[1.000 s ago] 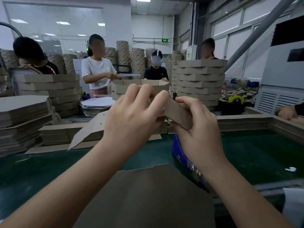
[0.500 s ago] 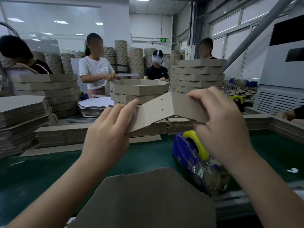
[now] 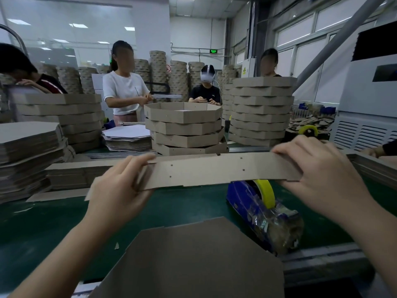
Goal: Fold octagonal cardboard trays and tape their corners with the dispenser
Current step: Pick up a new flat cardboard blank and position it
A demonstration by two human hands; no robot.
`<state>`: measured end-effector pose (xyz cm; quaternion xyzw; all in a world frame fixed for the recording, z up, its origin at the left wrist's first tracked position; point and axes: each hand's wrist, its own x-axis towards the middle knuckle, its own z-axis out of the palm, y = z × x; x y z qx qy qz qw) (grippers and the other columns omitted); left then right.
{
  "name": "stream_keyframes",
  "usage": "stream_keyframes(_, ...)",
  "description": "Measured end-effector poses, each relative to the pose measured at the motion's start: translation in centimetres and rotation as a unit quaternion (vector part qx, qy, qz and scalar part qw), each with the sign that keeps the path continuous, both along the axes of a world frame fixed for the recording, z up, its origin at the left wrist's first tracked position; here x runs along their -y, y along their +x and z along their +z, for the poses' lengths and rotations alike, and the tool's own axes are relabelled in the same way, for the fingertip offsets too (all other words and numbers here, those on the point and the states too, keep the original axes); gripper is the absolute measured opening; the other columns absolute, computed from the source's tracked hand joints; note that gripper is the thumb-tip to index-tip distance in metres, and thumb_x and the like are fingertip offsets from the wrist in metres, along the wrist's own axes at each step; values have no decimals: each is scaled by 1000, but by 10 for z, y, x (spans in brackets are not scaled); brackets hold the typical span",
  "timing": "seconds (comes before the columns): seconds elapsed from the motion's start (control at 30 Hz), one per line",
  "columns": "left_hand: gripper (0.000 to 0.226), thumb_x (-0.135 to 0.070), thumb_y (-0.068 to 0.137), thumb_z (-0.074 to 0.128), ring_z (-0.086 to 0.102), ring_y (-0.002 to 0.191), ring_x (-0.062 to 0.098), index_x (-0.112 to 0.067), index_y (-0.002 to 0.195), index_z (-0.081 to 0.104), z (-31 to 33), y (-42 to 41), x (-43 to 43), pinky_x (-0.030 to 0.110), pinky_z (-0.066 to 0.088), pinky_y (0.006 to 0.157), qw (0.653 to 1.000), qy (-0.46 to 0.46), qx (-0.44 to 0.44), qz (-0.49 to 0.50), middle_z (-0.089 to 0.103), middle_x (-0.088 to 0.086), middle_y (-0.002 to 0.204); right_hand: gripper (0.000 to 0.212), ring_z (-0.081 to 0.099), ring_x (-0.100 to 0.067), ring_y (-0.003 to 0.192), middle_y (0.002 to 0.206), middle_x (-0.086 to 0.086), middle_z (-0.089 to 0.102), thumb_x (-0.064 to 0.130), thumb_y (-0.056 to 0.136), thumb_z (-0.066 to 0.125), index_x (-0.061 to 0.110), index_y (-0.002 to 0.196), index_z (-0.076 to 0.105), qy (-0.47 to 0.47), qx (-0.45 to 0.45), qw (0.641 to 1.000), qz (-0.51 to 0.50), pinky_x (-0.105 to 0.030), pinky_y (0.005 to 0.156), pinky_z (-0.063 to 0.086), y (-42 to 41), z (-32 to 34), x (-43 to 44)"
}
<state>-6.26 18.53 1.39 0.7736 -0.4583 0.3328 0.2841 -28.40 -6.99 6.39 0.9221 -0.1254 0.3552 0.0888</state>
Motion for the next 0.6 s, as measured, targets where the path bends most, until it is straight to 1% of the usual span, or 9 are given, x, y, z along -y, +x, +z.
stream_keyframes(0.1, 47, -41, 82, 53, 62, 87, 19, -20, 123, 63, 5, -9, -4, 31, 49, 68, 997, 64, 20, -44, 65, -4, 106, 40, 51, -13, 94, 100, 20, 51, 50, 70, 64, 45, 106, 48, 77, -67, 994, -38, -37, 77, 45, -17, -6, 13)
stream_keyframes(0.17, 48, -41, 83, 49, 63, 87, 22, -16, 121, 66, 7, -19, -2, 35, 53, 67, 994, 80, 45, -53, 65, -1, 103, 44, 50, 0, 95, 99, 31, 49, 77, 64, 54, 56, 100, 42, 141, -120, 982, -21, -31, 78, 47, -31, -7, 22)
stream_keyframes(0.23, 48, -39, 84, 49, 62, 84, 22, -14, 122, 66, 10, -33, 6, 36, 54, 66, 992, 81, 80, -61, 64, 1, 98, 61, 54, 7, 100, 107, 35, 55, 92, 53, 52, 63, 107, 45, 235, -139, 961, 29, -25, 78, 49, -44, -9, 23)
stream_keyframes(0.3, 48, -38, 86, 48, 61, 80, 22, -13, 124, 66, 12, -50, 17, 33, 53, 64, 988, 80, 109, -73, 63, 2, 94, 80, 56, 10, 102, 114, 35, 57, 91, 43, 64, 69, 116, 40, 328, -135, 929, 103, -19, 78, 51, -53, -13, 16)
stream_keyframes(0.37, 48, -37, 88, 45, 61, 78, 22, -13, 124, 66, 14, -66, 30, 33, 53, 62, 985, 90, 123, -82, 63, 3, 92, 95, 63, -1, 98, 114, 25, 60, 81, 41, 76, 69, 126, 34, 383, -129, 898, 171, -13, 76, 51, -53, -15, 4)
stream_keyframes(0.43, 49, -38, 88, 43, 62, 77, 21, -15, 125, 66, 15, -78, 40, 35, 54, 60, 983, 103, 122, -91, 64, 3, 91, 103, 67, -10, 94, 116, 25, 58, 71, 44, 83, 70, 131, 27, 409, -133, 877, 214, -22, 77, 55, -49, -16, -5)
stream_keyframes(0.5, 51, -39, 88, 41, 61, 76, 21, -15, 125, 65, 15, -87, 46, 35, 53, 59, 982, 110, 119, -92, 64, 3, 90, 94, 63, 0, 99, 118, 34, 52, 75, 48, 77, 74, 127, 27, 398, -148, 880, 214, -23, 76, 53, -39, -19, -16)
stream_keyframes(0.57, 51, -39, 87, 43, 61, 74, 23, -14, 123, 67, 12, -95, 50, 33, 52, 58, 981, 105, 134, -89, 64, 3, 89, 81, 57, 12, 103, 116, 39, 53, 80, 52, 70, 72, 124, 34, 402, -147, 878, 215, -13, 78, 49, -27, -24, -32)
stream_keyframes(0.6, 51, -39, 86, 44, 61, 74, 24, -12, 122, 67, 9, -99, 52, 33, 52, 58, 980, 101, 144, -90, 65, 4, 89, 74, 57, 13, 103, 115, 37, 56, 79, 55, 68, 69, 122, 38, 407, -133, 875, 226, -9, 77, 47, -21, -29, -39)
